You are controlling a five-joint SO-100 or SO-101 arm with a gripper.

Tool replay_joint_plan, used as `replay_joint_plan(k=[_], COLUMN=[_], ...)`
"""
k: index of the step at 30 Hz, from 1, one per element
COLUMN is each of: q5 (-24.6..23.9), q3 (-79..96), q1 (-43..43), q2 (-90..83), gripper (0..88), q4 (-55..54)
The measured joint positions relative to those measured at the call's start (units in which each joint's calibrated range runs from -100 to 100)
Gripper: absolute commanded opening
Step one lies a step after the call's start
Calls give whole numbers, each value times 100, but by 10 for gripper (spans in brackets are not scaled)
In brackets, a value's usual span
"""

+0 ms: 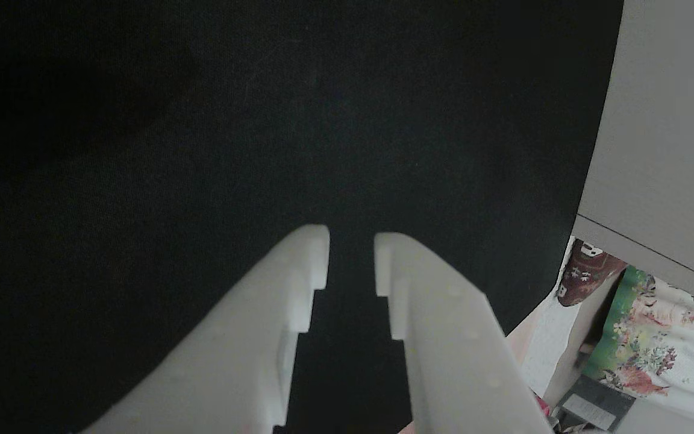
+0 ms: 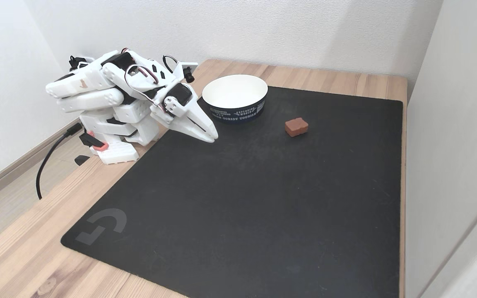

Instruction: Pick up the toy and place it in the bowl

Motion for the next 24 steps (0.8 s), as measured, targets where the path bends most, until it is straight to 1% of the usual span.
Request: replay_joint_plan(k=[24], q5=[0], q3=[0], q1=[33], q2=[0], gripper=[24], q4=[0])
